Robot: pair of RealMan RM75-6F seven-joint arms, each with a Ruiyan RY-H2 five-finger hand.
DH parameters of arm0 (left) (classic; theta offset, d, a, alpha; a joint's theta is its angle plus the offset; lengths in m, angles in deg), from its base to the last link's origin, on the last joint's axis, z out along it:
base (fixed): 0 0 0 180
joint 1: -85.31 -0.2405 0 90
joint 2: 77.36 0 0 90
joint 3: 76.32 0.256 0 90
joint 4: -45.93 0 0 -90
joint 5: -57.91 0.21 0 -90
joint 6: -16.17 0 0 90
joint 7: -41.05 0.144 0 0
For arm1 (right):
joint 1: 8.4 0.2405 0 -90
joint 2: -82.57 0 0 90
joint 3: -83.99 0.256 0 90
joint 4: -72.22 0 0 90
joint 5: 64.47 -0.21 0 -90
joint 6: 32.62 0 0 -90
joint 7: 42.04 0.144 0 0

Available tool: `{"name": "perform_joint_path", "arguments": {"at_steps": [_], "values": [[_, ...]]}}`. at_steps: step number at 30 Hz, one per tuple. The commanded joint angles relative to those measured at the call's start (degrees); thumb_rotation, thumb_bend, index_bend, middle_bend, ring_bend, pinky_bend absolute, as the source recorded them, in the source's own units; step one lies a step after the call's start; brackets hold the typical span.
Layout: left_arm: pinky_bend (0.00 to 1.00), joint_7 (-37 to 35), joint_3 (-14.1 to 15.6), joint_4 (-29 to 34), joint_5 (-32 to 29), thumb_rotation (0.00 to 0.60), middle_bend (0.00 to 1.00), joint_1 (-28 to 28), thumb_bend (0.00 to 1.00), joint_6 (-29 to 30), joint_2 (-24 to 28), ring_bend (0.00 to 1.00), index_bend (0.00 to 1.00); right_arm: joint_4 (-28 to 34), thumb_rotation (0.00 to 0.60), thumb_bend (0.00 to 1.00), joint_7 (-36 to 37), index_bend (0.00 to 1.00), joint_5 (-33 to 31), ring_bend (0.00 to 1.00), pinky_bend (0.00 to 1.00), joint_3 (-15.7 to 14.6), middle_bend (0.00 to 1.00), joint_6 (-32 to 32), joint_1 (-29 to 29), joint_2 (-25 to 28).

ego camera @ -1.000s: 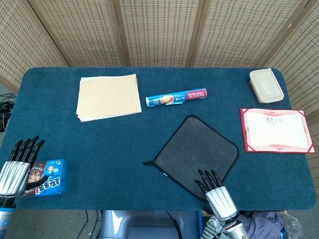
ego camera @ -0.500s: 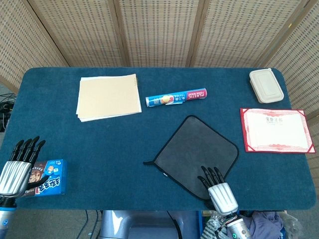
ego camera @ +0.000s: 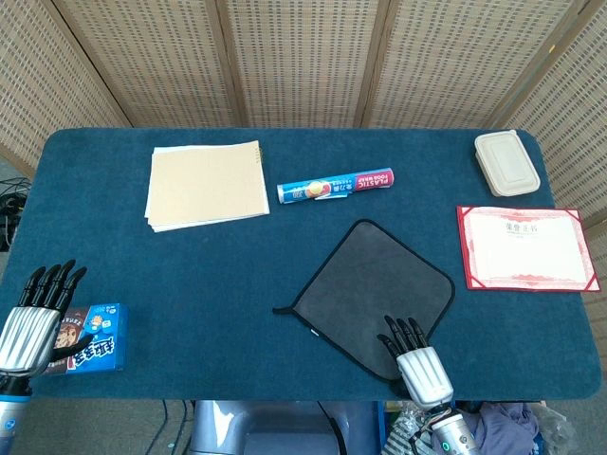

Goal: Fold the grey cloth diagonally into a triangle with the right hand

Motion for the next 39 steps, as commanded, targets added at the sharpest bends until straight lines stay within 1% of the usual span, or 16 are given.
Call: {"name": "perform_joint_path", "arguments": {"at_steps": [1,10,17,19,23,27,30,34,39], "values": [[0.0,0.03,0.02,0.03,0.03,0.6,0.0,0.01,0.12,0.0,0.0,0.0,0.0,-0.16,0.6,0.07,0.01,0.2,-0.35,0.0,0.0,0.06,0.0,0.18,0.13,-0.12],[0.0,0.06,0.07,-0.01,0.12,0.6,0.0,0.05,0.12,-0.03,-0.08,0.0,0.0,-0.68,0.6,0.07,0.18,0.2,-0.75,0.0,0.0,0.1,0.0,-0.07,0.48,-0.36],[0.0,-0.3,0.12,0.11,0.11,0.6,0.0,0.04,0.12,-0.05,0.05,0.0,0.0,-0.78,0.6,0.09,0.29,0.2,-1.01,0.0,0.0,0.0,0.0,-0.26,0.65,-0.36],[0.0,-0.31,0.14,0.06,0.17,0.6,0.0,0.07,0.12,-0.09,0.06,0.0,0.0,-0.83,0.6,0.12,0.26,0.2,-0.94,0.0,0.0,0.0,0.0,-0.47,0.67,-0.43],[0.0,-0.55,0.24,0.15,0.36,0.6,0.0,0.03,0.12,0.01,0.15,0.0,0.0,-1.01,0.6,0.27,0.4,0.21,-1.17,0.0,0.0,0.05,0.0,-0.41,0.82,-0.63],[0.0,-0.71,0.19,0.17,0.25,0.6,0.0,0.07,0.12,-0.06,0.19,0.0,0.0,-1.45,0.6,0.35,0.82,0.22,-1.03,0.0,0.0,0.06,0.0,-0.66,0.96,-0.82],[0.0,-0.63,0.27,0.12,0.38,0.6,0.0,0.12,0.12,-0.14,0.14,0.0,0.0,-1.92,0.6,0.38,1.21,0.22,-1.0,0.0,0.0,0.09,0.0,-0.91,1.01,-0.98],[0.0,-0.73,0.26,0.19,0.35,0.6,0.0,0.12,0.12,-0.14,0.16,0.0,0.0,-2.23,0.6,0.38,1.22,0.24,-1.19,0.0,0.0,0.02,0.0,-0.85,1.05,-1.07],[0.0,-0.88,0.25,0.19,0.39,0.6,0.0,0.1,0.12,-0.06,0.19,0.0,0.0,-2.26,0.6,0.38,1.16,0.33,-1.41,0.0,0.0,-0.08,0.0,-0.78,1.11,-1.08]]}}
